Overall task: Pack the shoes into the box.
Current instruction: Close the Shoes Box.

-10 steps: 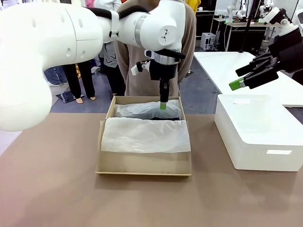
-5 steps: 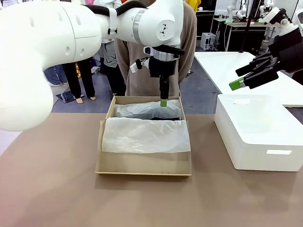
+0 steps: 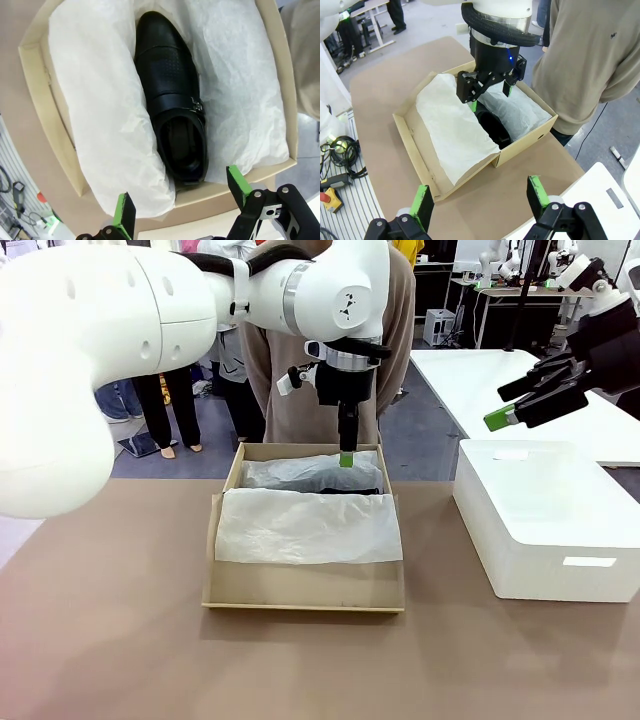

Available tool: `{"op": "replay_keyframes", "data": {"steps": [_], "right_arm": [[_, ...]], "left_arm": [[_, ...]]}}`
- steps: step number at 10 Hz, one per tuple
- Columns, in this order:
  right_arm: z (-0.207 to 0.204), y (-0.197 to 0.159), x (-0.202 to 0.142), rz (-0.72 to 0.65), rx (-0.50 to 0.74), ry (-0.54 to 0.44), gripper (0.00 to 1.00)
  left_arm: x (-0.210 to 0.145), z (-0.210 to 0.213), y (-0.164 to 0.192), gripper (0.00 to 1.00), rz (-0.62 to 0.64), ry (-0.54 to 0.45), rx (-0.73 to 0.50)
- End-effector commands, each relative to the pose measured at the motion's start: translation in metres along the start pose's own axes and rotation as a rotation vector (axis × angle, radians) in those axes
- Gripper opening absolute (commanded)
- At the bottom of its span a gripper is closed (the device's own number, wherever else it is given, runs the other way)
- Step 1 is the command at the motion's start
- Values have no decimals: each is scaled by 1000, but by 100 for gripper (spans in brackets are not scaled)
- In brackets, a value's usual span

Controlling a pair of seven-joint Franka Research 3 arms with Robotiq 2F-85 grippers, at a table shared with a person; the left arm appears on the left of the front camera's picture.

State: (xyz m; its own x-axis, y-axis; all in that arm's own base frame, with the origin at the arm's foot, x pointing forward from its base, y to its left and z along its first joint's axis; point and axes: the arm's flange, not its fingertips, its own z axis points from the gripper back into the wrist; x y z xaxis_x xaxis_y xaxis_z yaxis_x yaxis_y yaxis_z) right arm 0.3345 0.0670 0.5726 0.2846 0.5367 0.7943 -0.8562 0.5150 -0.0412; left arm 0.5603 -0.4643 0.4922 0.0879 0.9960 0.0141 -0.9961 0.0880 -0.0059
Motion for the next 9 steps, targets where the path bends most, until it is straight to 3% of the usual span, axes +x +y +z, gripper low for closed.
{"op": "replay_keyframes", "data": {"steps": [1, 2, 5, 7, 9], "right_arm": [[-1, -3, 0, 14, 16, -23, 100], [-1, -3, 0, 14, 16, -23, 100], [-1, -3, 0, 14, 16, -23, 100], [-1, -3, 0, 14, 16, -23, 100], [-1, -3, 0, 14, 16, -23, 100]], "left_arm": [[0, 0, 0, 100, 0, 0, 0], [14, 9, 13, 100, -185, 6, -61], [77, 30, 23, 100, -429, -42, -99], [126, 52, 28, 100, -661, -63, -149], [163, 66, 30, 100, -914, 7, -186]]}}
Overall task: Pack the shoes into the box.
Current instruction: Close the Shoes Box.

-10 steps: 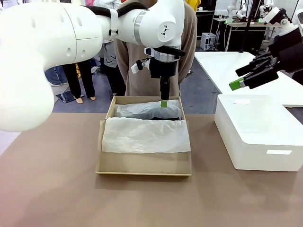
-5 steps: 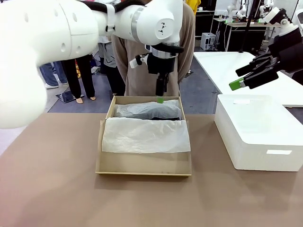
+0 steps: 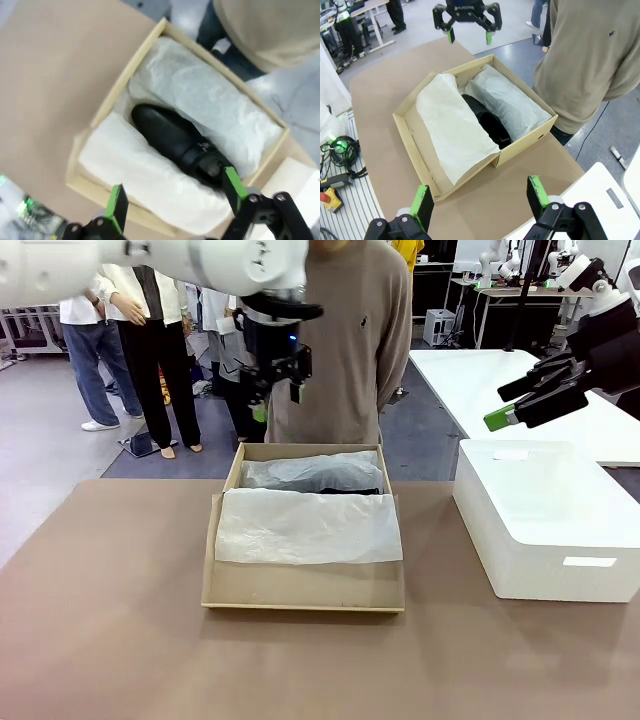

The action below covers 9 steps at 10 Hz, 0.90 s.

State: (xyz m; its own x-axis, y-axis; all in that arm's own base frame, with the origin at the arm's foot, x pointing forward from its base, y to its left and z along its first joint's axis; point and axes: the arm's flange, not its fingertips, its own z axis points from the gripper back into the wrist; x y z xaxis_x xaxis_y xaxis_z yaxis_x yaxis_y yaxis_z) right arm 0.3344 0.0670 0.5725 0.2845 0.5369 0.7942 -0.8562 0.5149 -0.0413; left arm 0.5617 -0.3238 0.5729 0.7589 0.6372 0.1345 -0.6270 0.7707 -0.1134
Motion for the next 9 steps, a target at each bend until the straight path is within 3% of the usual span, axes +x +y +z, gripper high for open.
{"op": "replay_keyframes", "data": {"steps": [1, 4, 5, 9], "right_arm": [[-1, -3, 0, 14, 16, -23, 100], [-1, -3, 0, 14, 16, -23, 100], [-1, -3, 0, 14, 16, -23, 100], [-1, -3, 0, 14, 16, -23, 100]], "left_arm": [[14, -5, 40, 100, -217, 126, -87], [42, -9, 59, 100, -552, 127, -74], [48, -7, 55, 100, -437, 149, -79], [37, -5, 42, 100, -455, 122, -88]]}}
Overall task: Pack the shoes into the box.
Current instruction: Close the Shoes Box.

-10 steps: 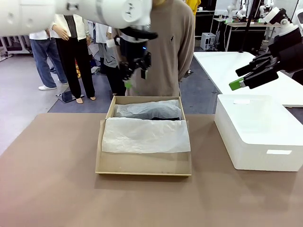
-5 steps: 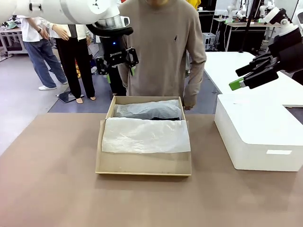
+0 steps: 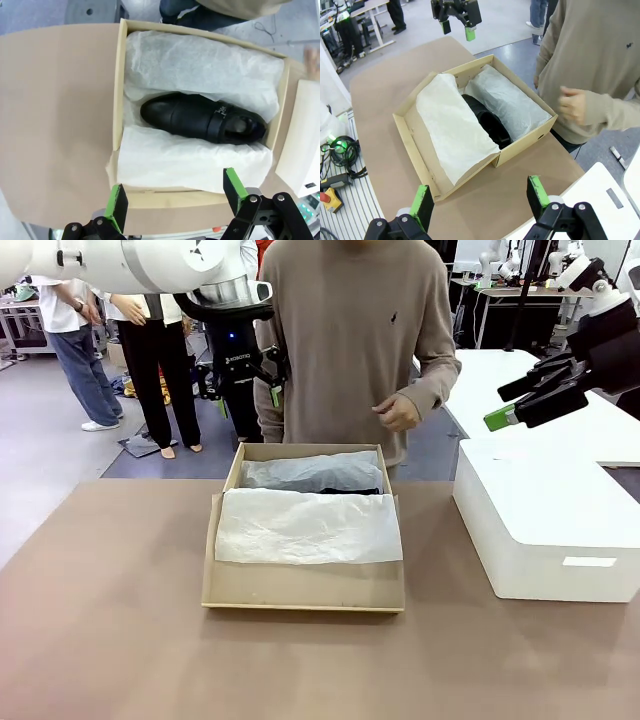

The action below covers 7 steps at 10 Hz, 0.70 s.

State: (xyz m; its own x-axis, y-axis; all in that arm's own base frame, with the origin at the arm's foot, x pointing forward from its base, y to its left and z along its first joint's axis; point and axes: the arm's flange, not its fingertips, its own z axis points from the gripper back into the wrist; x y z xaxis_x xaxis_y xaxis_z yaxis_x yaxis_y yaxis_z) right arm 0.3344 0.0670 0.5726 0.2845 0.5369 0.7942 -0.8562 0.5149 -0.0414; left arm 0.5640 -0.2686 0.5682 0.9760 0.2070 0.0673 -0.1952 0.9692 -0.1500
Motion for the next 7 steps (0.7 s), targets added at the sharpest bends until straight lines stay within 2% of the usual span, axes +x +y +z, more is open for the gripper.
{"op": "replay_keyframes", "data": {"steps": [1, 3, 5, 7], "right_arm": [[-1, -3, 0, 14, 16, -23, 100], [-1, -3, 0, 14, 16, -23, 100], [-1, -3, 0, 14, 16, -23, 100], [-1, -3, 0, 14, 16, -23, 100]], "left_arm": [[1, 0, 1, 100, 19, -9, -2], [0, 0, -1, 100, 2, 0, 0], [1, 10, 36, 100, -302, -33, 16], [6, 22, 75, 100, -544, -17, -42]]}}
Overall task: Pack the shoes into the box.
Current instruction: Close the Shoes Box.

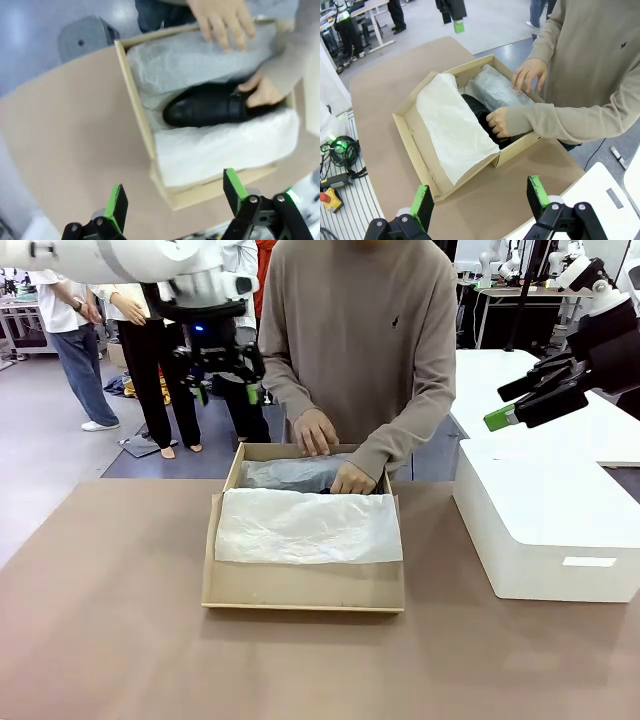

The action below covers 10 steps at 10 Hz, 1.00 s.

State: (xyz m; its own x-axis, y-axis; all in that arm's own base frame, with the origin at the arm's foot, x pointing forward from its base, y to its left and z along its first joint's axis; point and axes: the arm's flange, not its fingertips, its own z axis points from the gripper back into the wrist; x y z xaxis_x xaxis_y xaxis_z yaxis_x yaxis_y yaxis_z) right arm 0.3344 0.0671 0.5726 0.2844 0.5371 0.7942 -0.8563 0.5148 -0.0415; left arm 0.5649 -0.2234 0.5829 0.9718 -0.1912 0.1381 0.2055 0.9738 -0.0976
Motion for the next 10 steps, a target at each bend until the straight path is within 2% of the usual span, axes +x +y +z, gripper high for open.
{"op": "replay_keyframes", "data": {"steps": [1, 3, 5, 6, 7, 10], "right_arm": [[-1, -3, 0, 14, 16, -23, 100], [-1, -3, 0, 14, 16, -23, 100], [-1, -3, 0, 14, 16, -23, 100], [-1, -3, 0, 14, 16, -23, 100], [-1, -3, 0, 14, 16, -23, 100], [-1, -3, 0, 14, 16, -23, 100]], "left_arm": [[-22, 5, 46, 100, -281, -22, -32], [-25, 8, 78, 100, -471, 12, -100], [-30, 8, 109, 100, -725, 39, -149], [-33, 9, 120, 92, -863, 34, -186], [-34, 9, 129, 74, -934, 20, -207], [-36, 6, 135, 18, -1087, 36, -98]]}}
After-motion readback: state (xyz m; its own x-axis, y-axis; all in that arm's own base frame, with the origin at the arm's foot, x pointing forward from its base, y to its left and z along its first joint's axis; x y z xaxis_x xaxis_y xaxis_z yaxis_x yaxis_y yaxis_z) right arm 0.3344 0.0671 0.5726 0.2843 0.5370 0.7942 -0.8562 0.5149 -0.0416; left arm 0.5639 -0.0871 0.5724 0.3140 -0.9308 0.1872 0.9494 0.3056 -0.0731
